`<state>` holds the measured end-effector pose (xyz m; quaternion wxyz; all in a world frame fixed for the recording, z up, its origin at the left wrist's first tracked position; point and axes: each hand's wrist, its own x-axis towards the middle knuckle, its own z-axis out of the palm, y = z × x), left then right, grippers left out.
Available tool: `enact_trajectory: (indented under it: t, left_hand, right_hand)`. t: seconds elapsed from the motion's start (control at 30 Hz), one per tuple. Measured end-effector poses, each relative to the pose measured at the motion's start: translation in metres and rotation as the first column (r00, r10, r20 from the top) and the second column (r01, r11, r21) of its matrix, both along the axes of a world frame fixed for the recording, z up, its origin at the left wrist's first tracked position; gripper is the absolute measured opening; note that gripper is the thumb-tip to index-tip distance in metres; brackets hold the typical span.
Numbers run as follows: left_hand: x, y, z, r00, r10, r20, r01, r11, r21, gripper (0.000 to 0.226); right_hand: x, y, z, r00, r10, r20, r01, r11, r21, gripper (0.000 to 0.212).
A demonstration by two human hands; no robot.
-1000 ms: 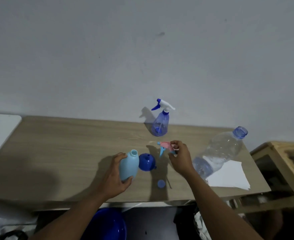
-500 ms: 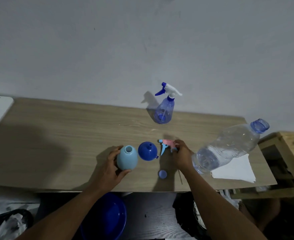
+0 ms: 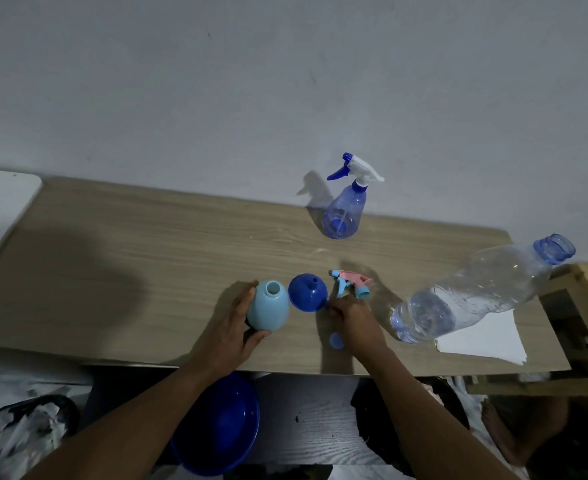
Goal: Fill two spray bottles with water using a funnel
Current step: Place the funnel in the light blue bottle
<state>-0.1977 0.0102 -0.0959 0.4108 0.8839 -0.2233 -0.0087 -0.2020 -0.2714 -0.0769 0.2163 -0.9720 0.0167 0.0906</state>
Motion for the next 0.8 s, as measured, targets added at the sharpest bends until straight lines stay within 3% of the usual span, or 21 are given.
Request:
enact_trajectory:
  t: [0.2,0.3,0.4,0.5,0.57,0.63,0.8]
  left_hand:
    - [-0.001,0.001,-0.007,0.999,0.039,0.006,-0.040,0.999,0.016,0.085]
    - [-0.002,0.002,-0.007,0.999,0.046,0.004,-0.047,0.999,0.022,0.085]
    - [-0.004,0.002,-0.002,0.998,0.060,-0.028,-0.060,0.998,0.008,0.086]
    - [-0.005,0.000,0.002,0.992,0.082,-0.100,-0.085,0.996,-0.032,0.087]
    - [-0.005,0.000,0.002,0.990,0.087,-0.109,-0.092,0.995,-0.039,0.087]
    - [-0.005,0.002,0.003,0.989,0.098,-0.107,-0.102,0.994,-0.031,0.085]
    - [-0.008,0.002,0.005,0.987,0.113,-0.112,-0.116,0.993,-0.022,0.082]
  right_hand:
    - [0.006,0.001,-0.008,0.996,0.089,-0.014,-0.090,0.981,-0.173,0.035]
    - [0.000,0.000,-0.007,0.992,0.123,0.032,-0.116,0.978,-0.175,0.035]
    - [-0.006,0.006,0.011,0.971,0.125,0.201,-0.125,0.992,-0.011,0.025]
    - [-0.007,0.021,0.049,0.947,-0.076,0.313,-0.029,0.948,0.317,0.015]
    - [-0.007,0.031,0.076,0.937,-0.223,0.270,0.057,0.858,0.510,0.014]
    - [-0.007,0.038,0.097,0.929,-0.339,0.152,0.144,0.707,0.692,0.013]
    - [-0.008,0.046,0.125,0.929,-0.328,-0.169,0.237,0.180,0.955,0.014]
